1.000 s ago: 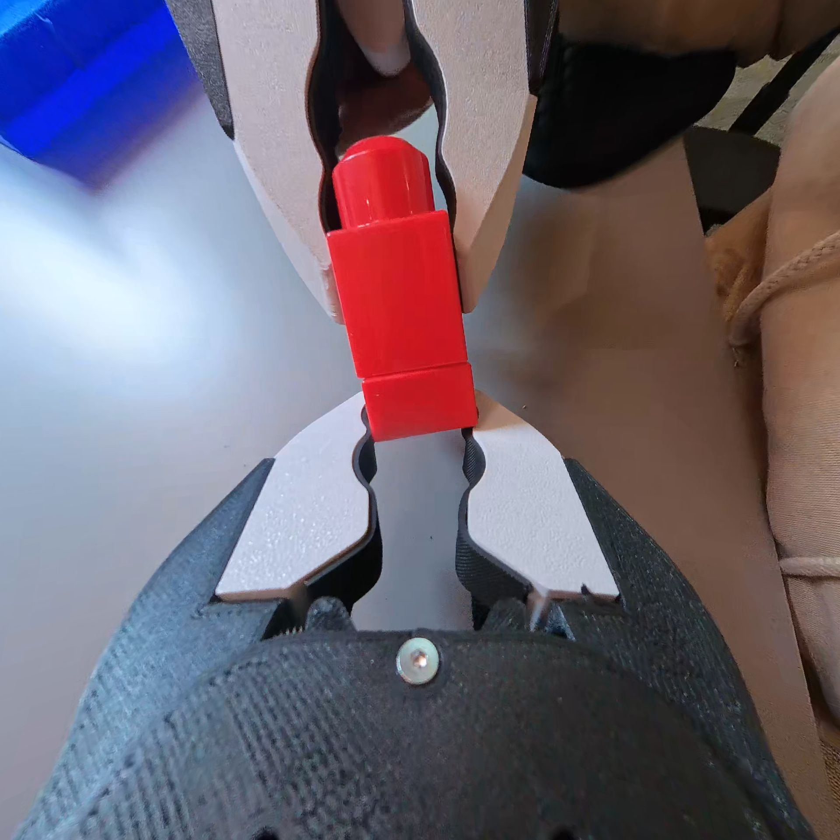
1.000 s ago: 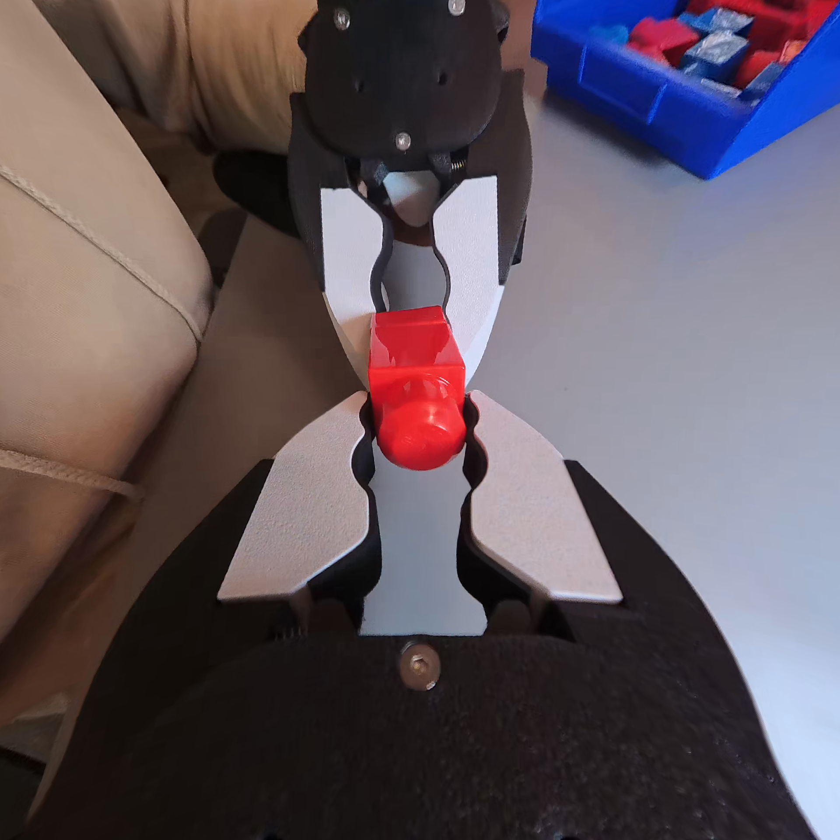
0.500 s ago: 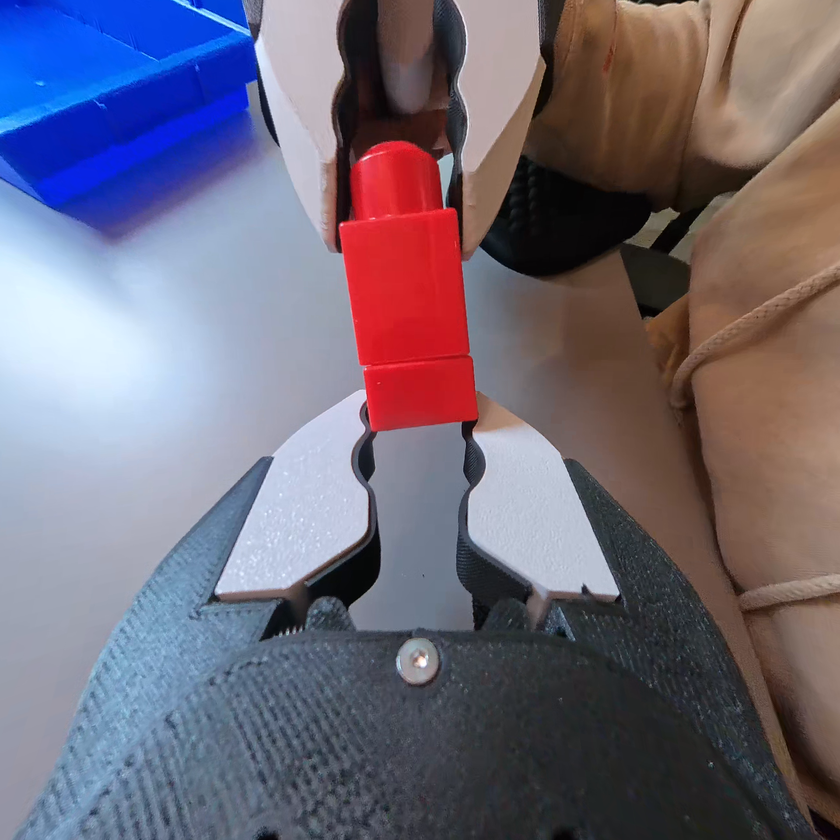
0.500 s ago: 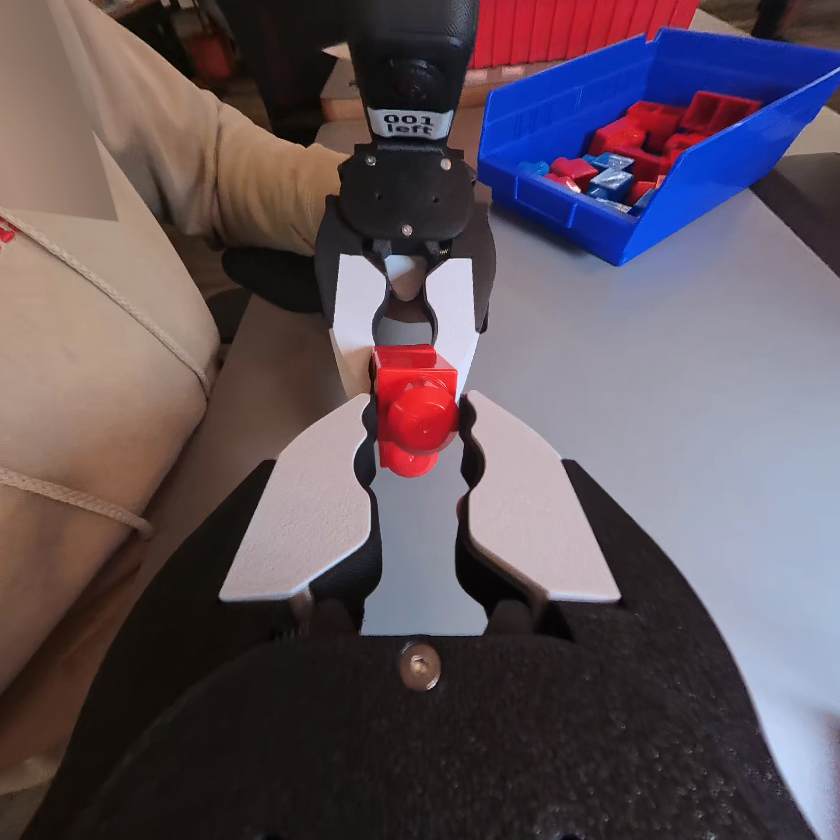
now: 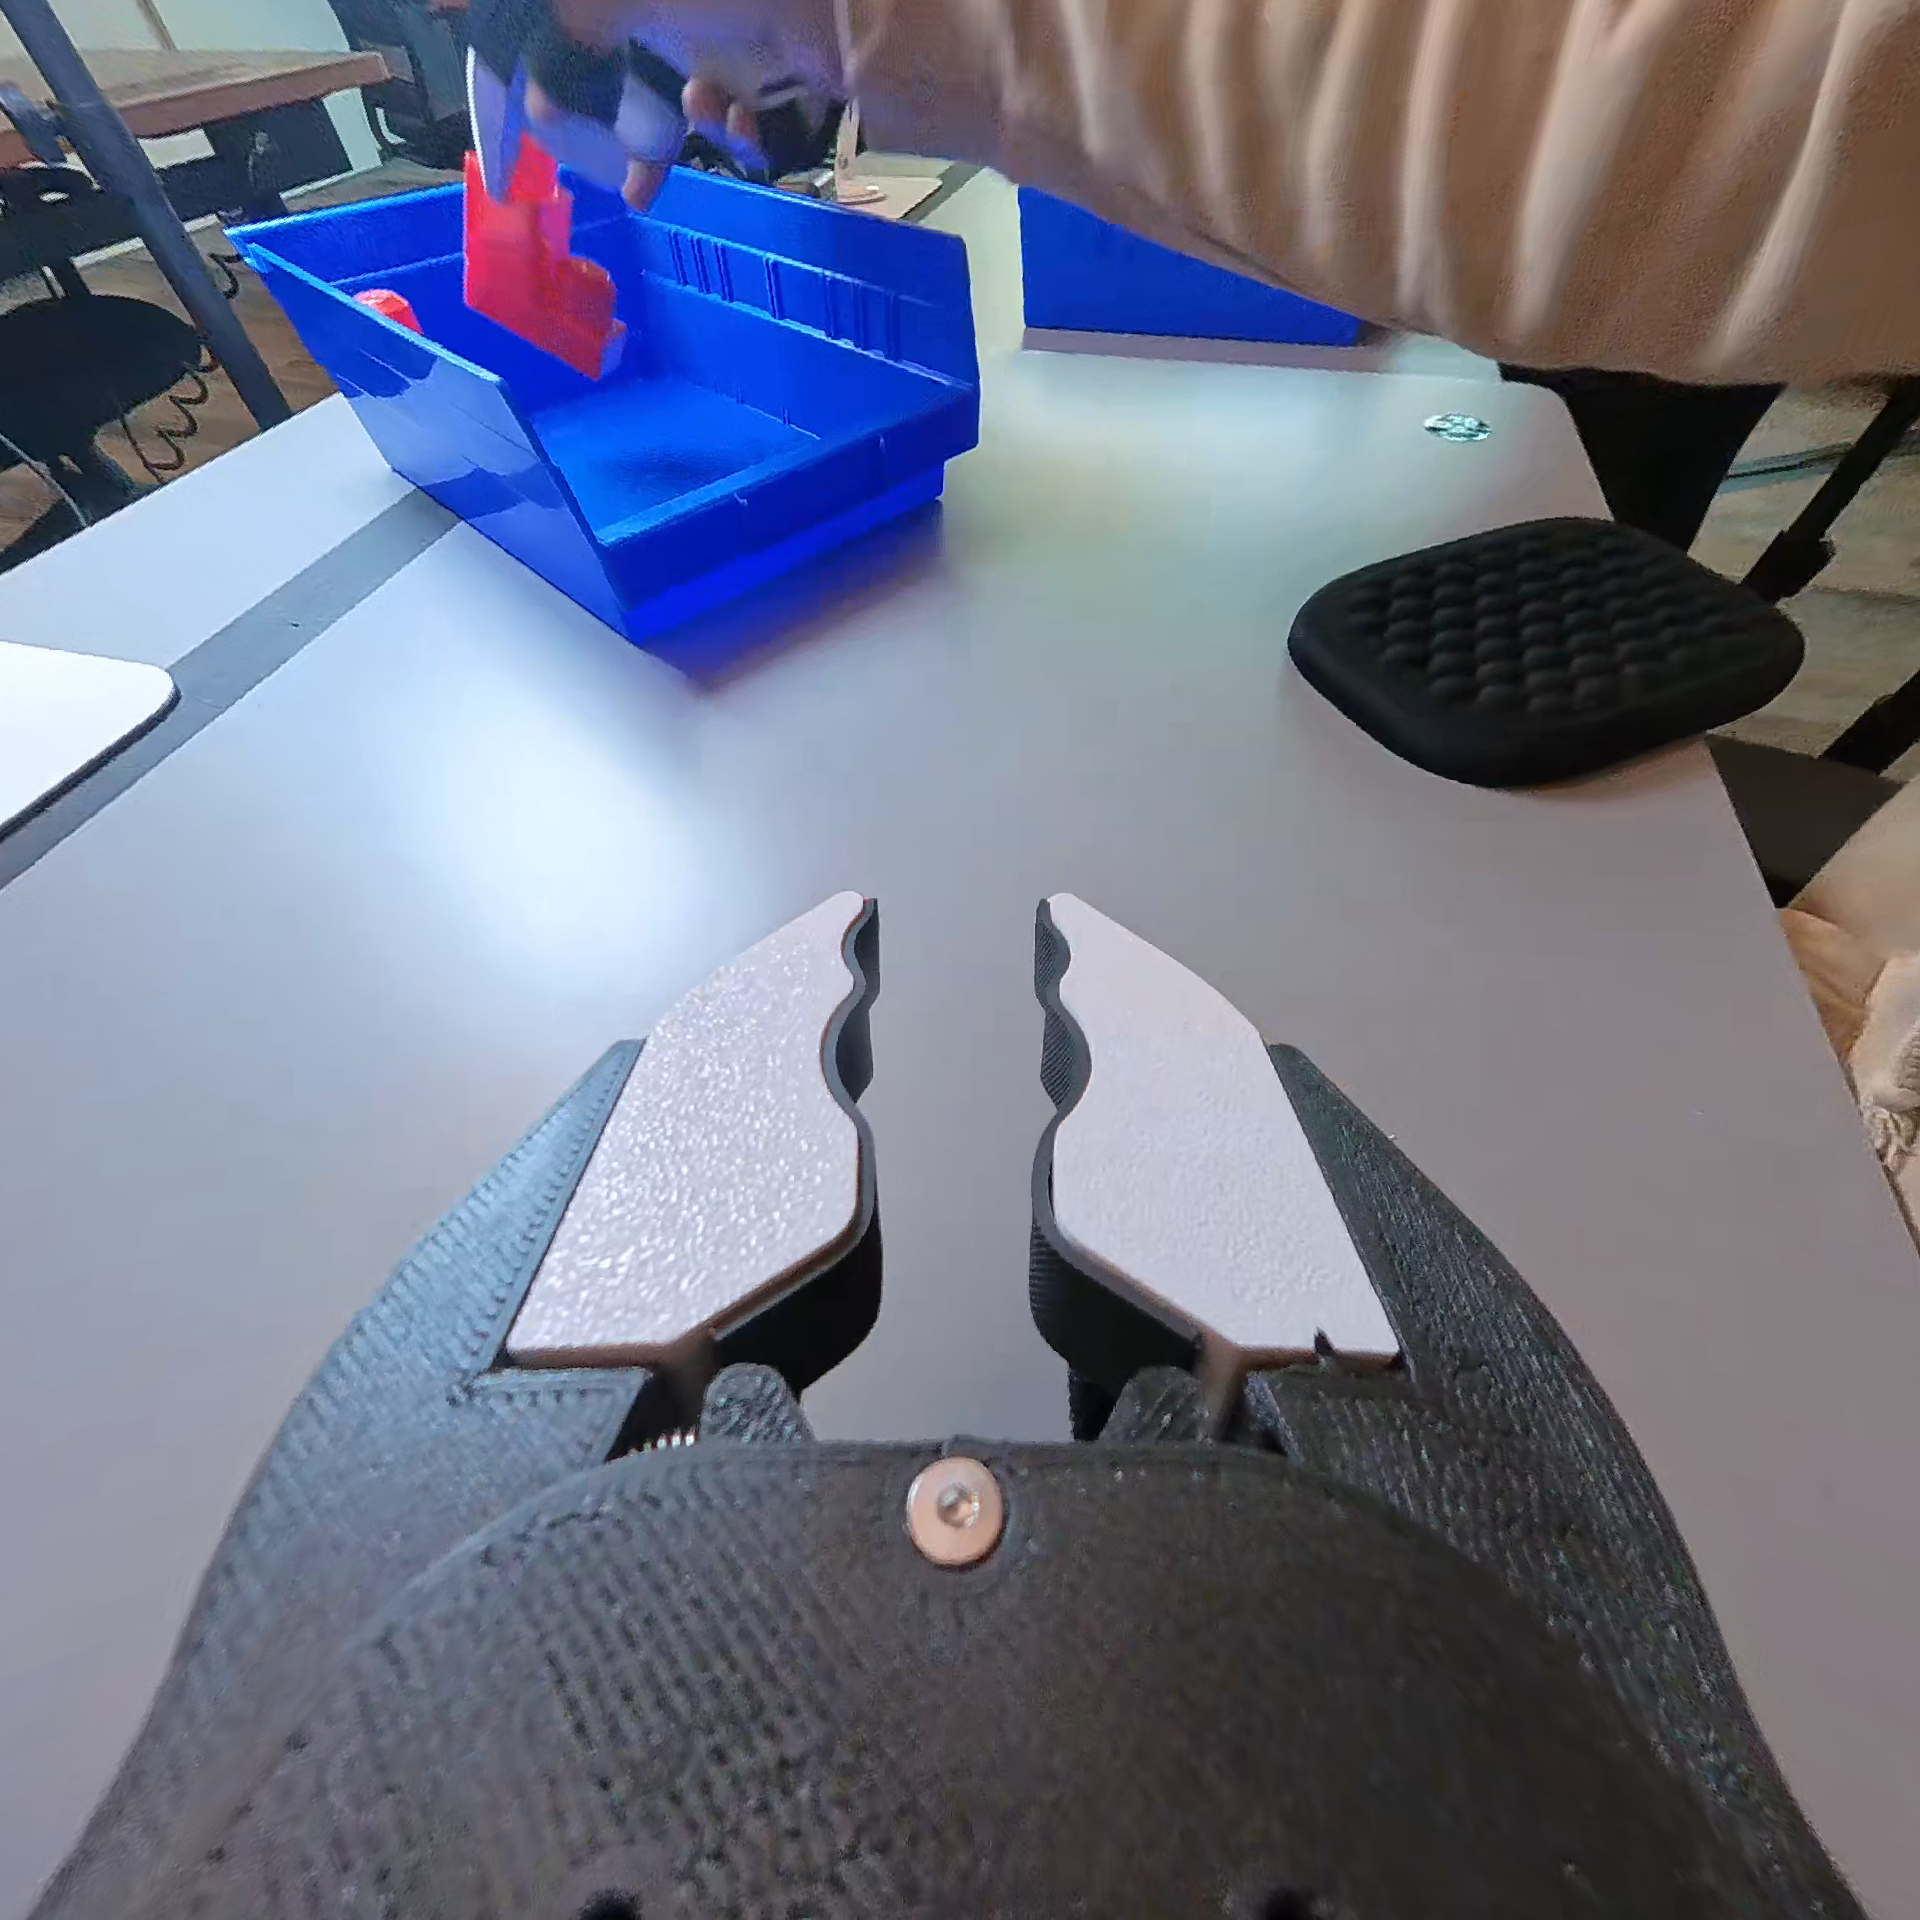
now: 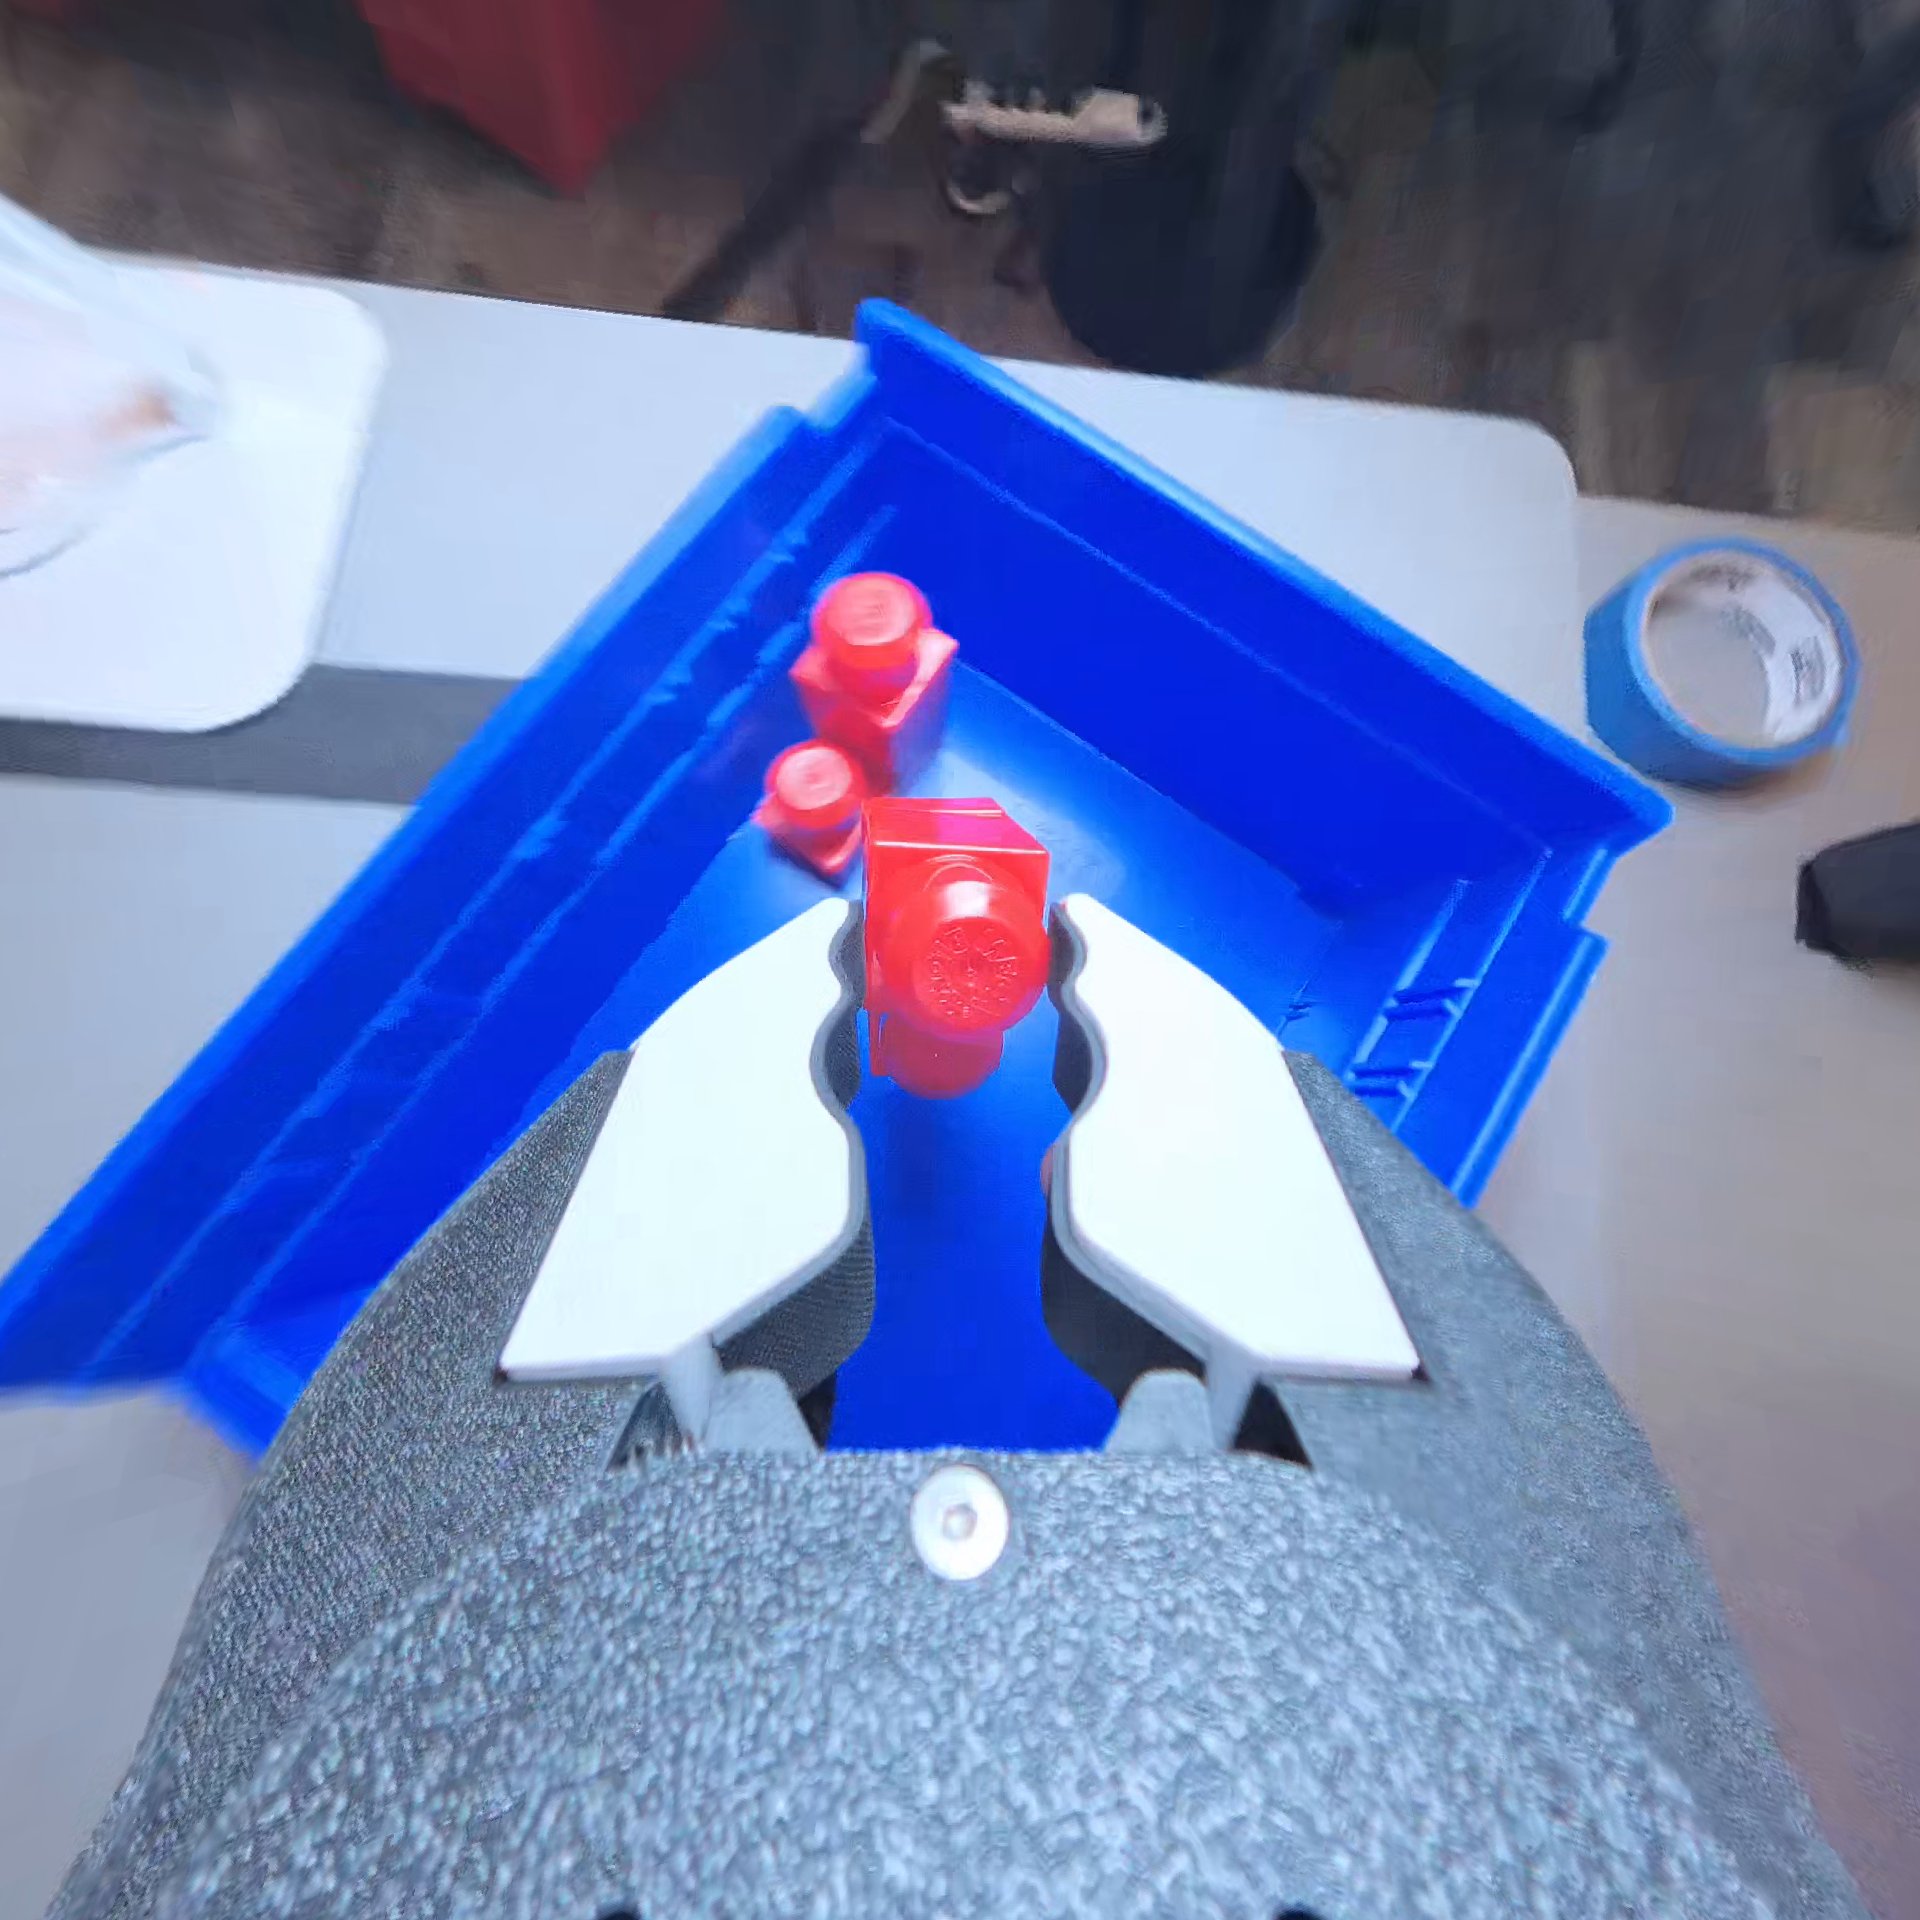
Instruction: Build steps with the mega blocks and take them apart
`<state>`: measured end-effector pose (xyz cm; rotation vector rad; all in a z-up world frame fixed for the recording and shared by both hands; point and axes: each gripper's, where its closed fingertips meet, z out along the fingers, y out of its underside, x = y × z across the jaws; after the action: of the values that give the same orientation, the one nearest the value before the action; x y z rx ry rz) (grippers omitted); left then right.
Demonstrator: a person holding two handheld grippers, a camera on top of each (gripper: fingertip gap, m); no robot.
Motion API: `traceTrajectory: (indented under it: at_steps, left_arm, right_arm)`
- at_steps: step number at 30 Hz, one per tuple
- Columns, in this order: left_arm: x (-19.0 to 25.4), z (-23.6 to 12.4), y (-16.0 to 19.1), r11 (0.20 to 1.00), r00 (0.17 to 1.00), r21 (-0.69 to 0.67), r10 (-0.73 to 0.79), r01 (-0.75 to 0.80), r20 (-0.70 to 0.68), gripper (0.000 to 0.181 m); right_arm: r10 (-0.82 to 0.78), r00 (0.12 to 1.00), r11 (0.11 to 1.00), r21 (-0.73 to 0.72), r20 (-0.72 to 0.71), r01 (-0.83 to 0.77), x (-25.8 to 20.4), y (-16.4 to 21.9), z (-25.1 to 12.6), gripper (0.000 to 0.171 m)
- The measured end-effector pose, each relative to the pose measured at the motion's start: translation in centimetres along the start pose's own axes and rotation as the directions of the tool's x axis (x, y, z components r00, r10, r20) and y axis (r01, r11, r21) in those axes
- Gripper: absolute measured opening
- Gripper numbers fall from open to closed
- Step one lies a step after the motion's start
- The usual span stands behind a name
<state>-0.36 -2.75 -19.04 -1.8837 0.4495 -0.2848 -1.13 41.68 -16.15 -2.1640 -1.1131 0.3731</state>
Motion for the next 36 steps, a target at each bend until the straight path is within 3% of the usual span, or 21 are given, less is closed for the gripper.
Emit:
traceTrajectory:
  at_steps: [3, 6, 8, 11, 16, 20, 24, 30, 33, 36]
  left_arm:
    - [0.0, 0.0, 0.1, 1.0, 1.0, 0.006, -0.02, 0.02, -0.005, 0.028]
    - [-0.4, 0.0, 0.4, 0.999, 0.999, 0.001, -0.033, 0.033, -0.001, 0.028]
    - [-0.7, -0.1, 0.5, 0.999, 0.999, 0.0, -0.039, 0.039, 0.007, 0.029]
    - [-1.3, -0.5, 0.3, 0.998, 0.998, 0.02, -0.058, 0.057, 0.022, 0.03]
    - [-3.2, -1.7, -0.6, 0.995, 0.992, 0.07, -0.081, 0.075, 0.096, 0.031]
    - [-6.7, -4.5, -1.8, 0.988, 0.962, 0.135, -0.11, 0.078, 0.249, 0.033]
    - [-10.7, -8.8, -3.5, 0.968, 0.898, 0.244, -0.155, 0.055, 0.412, 0.034]
    - [-15.4, -15.8, -3.8, 0.951, 0.783, 0.308, -0.192, 0.001, 0.591, 0.035]
    - [-19.0, -20.7, -2.8, 0.976, 0.625, 0.219, -0.173, 0.003, 0.761, 0.032]
    - [-23.7, -25.0, -0.6, 0.989, 0.488, 0.069, -0.124, 0.129, 0.864, 0.035]
  right_arm:
    - [0.162, 0.984, 0.984, -0.057, -0.079, -0.167, 2.4, 0.5, 4.9, 0.034]
    - [0.349, 0.937, 0.937, -0.021, -0.026, -0.35, 2.1, -0.4, 7.2, 0.033]
    - [0.412, 0.911, 0.911, 0.0, 0.017, -0.412, 1.5, -0.8, 7.7, 0.048]
    - [0.423, 0.886, 0.883, 0.135, 0.19, -0.45, -0.2, -3.0, 5.7, 0.05]
    - [0.163, 0.924, 0.869, 0.393, 0.345, -0.3, -5.0, -3.2, -2.8, 0.052]
    - [-0.133, 0.951, 0.852, 0.523, 0.28, -0.035, -11.6, 2.5, -10.1, 0.054]
    - [-0.314, 0.938, 0.788, 0.591, 0.147, 0.171, -16.7, 9.3, -15.0, 0.051]
    - [-0.406, 0.911, 0.776, 0.555, 0.076, 0.3, -19.8, 17.0, -15.6, 0.05]
    - [-0.408, 0.908, 0.792, 0.532, 0.096, 0.299, -19.6, 17.8, -14.8, 0.049]
    - [-0.389, 0.91, 0.804, 0.535, 0.144, 0.259, -19.5, 17.6, -14.7, 0.048]
